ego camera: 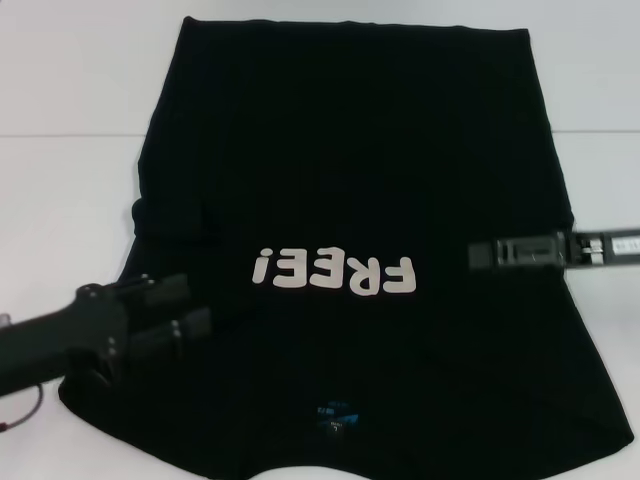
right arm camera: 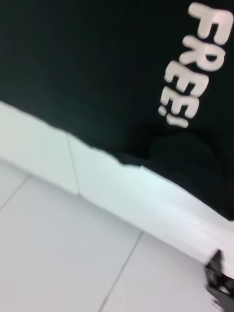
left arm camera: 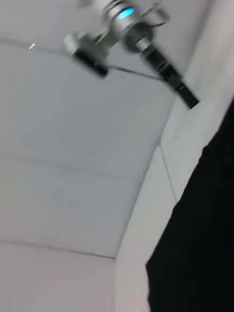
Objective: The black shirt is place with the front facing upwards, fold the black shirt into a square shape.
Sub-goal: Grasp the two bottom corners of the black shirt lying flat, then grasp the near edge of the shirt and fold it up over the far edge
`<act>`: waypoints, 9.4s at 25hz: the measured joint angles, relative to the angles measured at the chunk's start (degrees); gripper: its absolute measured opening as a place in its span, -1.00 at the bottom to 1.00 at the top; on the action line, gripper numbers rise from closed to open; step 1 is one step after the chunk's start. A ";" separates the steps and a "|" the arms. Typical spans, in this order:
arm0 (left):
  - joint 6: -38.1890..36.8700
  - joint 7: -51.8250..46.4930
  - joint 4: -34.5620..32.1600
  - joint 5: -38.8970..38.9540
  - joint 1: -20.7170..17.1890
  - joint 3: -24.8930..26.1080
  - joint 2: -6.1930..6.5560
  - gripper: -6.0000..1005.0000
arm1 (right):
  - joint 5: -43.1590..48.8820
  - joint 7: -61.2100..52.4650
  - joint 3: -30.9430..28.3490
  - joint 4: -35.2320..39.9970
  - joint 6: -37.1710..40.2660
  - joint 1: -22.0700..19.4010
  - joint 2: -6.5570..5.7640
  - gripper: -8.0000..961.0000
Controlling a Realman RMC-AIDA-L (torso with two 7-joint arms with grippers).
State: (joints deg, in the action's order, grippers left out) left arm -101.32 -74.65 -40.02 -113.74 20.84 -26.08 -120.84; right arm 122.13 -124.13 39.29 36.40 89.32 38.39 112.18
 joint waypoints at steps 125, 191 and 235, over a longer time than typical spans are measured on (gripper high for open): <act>15.58 -63.24 1.12 -27.39 10.67 -7.57 10.94 -0.98 | -5.30 22.32 -2.74 2.38 8.69 -17.76 -0.28 0.86; 14.22 -61.05 1.08 -26.96 10.71 -7.32 11.00 -0.98 | 23.05 -9.71 0.79 3.90 4.14 -5.98 -0.93 0.86; -10.73 -54.35 2.12 -32.53 8.53 -6.46 13.50 -0.98 | 29.74 6.89 1.31 4.57 22.88 -7.06 -3.70 -0.85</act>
State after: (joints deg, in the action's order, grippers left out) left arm -112.06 -128.99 -37.89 -146.27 29.36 -32.53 -107.34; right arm 151.87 -117.24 40.60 40.97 112.20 31.33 108.48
